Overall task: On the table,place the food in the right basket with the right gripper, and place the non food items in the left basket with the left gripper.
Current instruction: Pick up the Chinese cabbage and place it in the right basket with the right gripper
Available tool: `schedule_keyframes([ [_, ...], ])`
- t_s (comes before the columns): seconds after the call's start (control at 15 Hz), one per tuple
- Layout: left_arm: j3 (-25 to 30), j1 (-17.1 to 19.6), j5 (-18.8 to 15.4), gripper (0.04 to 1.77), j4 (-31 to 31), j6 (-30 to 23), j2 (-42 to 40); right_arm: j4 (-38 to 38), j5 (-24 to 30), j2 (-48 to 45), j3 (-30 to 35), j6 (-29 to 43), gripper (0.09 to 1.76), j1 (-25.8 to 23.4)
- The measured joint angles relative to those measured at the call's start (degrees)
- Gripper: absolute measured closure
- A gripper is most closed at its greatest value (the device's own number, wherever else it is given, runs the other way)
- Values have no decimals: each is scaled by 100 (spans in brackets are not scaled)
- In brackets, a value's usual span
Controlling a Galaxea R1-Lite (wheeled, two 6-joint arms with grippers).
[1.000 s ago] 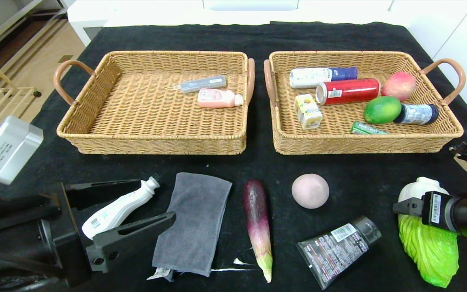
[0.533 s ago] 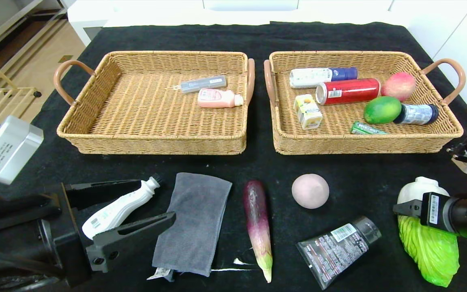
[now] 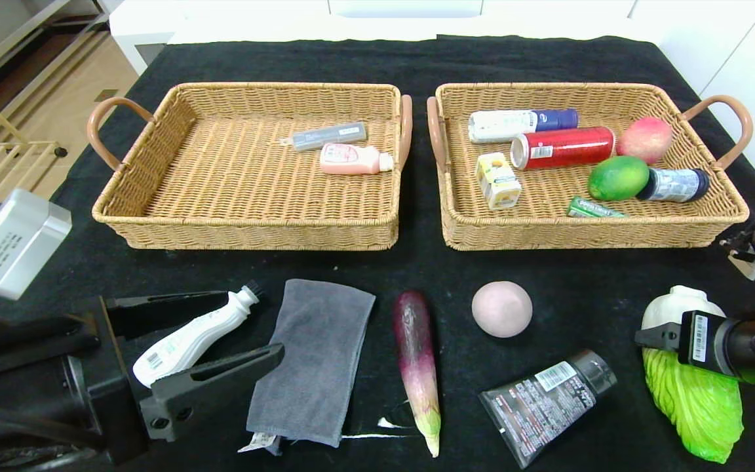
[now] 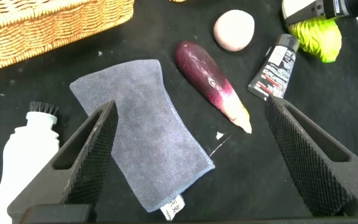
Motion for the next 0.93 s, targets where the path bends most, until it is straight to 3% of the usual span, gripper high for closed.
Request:
schedule_keyframes([
  [0.6, 30, 2, 0, 9, -2, 50, -2, 105, 48, -343, -150, -273, 37, 88],
  [0.93, 20, 0, 0, 9, -6, 44, 0, 145, 17, -629, -745, -752, 37, 176],
])
